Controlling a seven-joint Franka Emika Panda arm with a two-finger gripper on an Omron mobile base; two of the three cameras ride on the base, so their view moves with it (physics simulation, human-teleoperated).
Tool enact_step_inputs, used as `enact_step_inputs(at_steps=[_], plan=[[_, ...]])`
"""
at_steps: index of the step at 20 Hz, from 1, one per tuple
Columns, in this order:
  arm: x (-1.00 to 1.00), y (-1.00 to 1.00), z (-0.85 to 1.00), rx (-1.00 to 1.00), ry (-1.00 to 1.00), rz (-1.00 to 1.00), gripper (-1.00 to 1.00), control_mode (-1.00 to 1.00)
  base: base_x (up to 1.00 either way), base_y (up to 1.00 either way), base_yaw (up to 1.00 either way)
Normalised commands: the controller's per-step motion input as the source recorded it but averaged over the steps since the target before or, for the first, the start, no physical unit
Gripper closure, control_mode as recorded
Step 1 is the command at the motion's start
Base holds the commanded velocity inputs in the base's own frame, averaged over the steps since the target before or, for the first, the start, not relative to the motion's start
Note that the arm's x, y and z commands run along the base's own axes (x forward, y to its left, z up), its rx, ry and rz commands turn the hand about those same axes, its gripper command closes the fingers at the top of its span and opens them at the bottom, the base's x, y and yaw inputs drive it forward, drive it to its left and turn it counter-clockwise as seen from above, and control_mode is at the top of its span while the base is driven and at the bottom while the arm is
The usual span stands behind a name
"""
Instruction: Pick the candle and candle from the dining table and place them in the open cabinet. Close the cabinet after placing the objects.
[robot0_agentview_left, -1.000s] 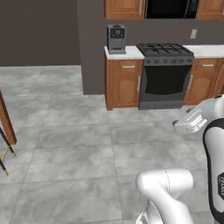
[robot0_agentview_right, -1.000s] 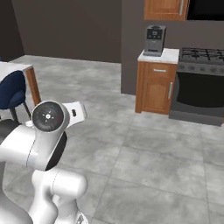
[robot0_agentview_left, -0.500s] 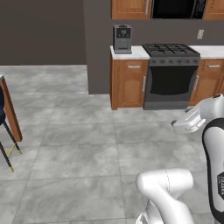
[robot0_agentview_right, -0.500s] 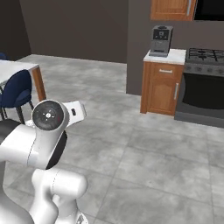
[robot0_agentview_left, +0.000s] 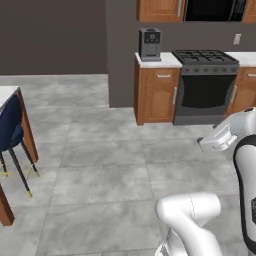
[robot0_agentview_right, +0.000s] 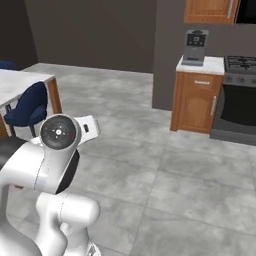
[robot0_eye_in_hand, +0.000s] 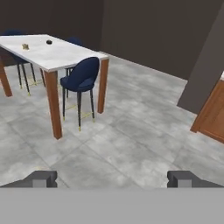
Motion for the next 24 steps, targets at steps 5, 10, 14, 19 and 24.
enact_step_inputs(at_steps=[5,10,14,19,24], plan=[[0.0,0.0,0.0,0.0,0.0,0.0,-1.0,1.0,-0.01,1.0,-0.06],[0.0,0.0,0.0,0.0,0.0,0.0,-1.0,1.0,-0.07,1.0,-0.06],[0.0,0.0,0.0,0.0,0.0,0.0,-1.0,1.0,0.0,1.0,-0.08],[0.0,0.0,0.0,0.0,0.0,0.0,-1.0,1.0,0.0,1.0,-0.08],[0.0,0.0,0.0,0.0,0.0,0.0,-1.0,1.0,0.0,1.0,-0.09]])
